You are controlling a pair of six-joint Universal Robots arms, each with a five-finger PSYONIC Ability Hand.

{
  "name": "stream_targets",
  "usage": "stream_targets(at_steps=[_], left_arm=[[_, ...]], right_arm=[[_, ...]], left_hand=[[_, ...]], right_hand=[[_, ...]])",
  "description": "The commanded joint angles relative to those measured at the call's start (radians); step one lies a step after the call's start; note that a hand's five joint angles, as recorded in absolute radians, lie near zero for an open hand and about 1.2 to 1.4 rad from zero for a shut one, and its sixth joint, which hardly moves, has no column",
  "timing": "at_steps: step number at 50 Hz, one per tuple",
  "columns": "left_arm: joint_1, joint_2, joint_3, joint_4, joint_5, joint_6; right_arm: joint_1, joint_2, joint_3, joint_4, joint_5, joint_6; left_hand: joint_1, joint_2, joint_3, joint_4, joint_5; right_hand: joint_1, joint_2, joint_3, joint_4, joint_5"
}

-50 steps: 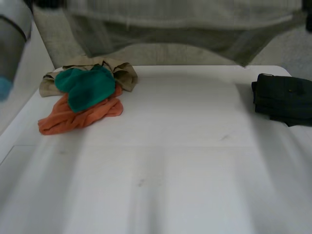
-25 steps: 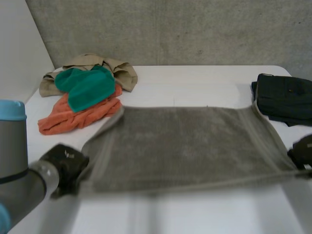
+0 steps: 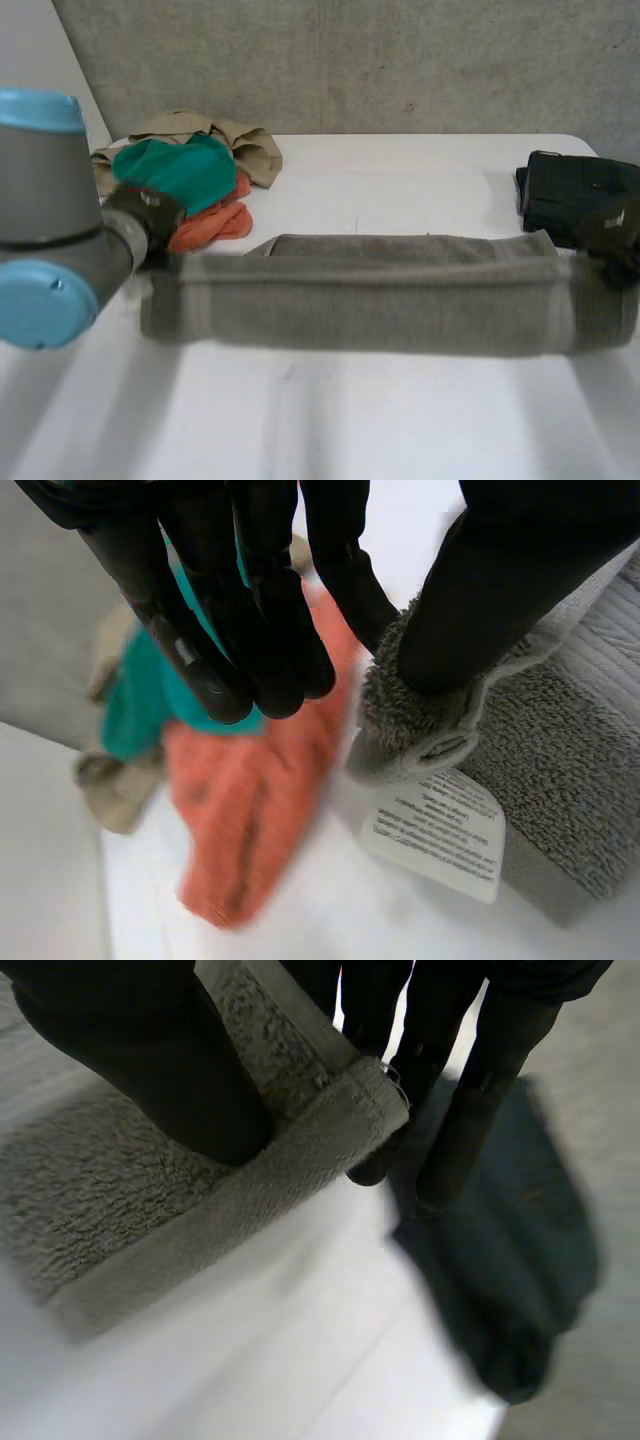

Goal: Fold the laundry.

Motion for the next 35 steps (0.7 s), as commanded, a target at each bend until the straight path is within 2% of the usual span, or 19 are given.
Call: stream_targets(at_steps=[1, 7, 12, 16, 23, 30, 35], left_arm=[[0.004, 0.074, 0.211, 0.107, 0.019, -0.072], [-0.001, 0.209, 0.313, 0.222, 0.030, -0.146], [0.002, 0.244, 0.338, 0.200, 0.030, -0.161], [0.008, 0.243, 0.289, 0.131, 0.027, -0.170], [0.009, 0.247, 0.128, 0.095, 0.030, -0.201], [0.002, 0.267, -0.076, 0.101, 0.033, -0.199], [-0.013, 0.356, -0.257, 0.078, 0.034, -0.184]], right_arm=[[0.041, -0.038, -0.158, -0.285, 0.067, 0.243], [0.049, -0.155, -0.216, -0.462, 0.107, 0.412], [0.040, -0.207, -0.230, -0.464, 0.085, 0.473], [0.034, -0.213, -0.218, -0.389, 0.062, 0.467], [0.028, -0.215, -0.132, -0.281, 0.018, 0.444], [-0.041, -0.228, 0.041, -0.255, -0.042, 0.374], [-0.118, -0.285, 0.173, -0.183, -0.096, 0.277]], left_hand=[[0.259, 0.201, 0.207, 0.200, 0.221], [0.259, 0.201, 0.207, 0.200, 0.221], [0.259, 0.201, 0.207, 0.200, 0.221], [0.259, 0.201, 0.207, 0.200, 0.221], [0.259, 0.201, 0.207, 0.200, 0.221], [0.259, 0.201, 0.207, 0.200, 0.221], [0.259, 0.201, 0.207, 0.200, 0.221]], right_hand=[[0.262, 0.220, 0.209, 0.201, 0.197], [0.262, 0.220, 0.209, 0.201, 0.197], [0.262, 0.220, 0.209, 0.201, 0.197], [0.262, 0.220, 0.209, 0.201, 0.197], [0.262, 0.220, 0.209, 0.201, 0.197], [0.262, 0.220, 0.209, 0.201, 0.197], [0.262, 0.220, 0.209, 0.201, 0.197]])
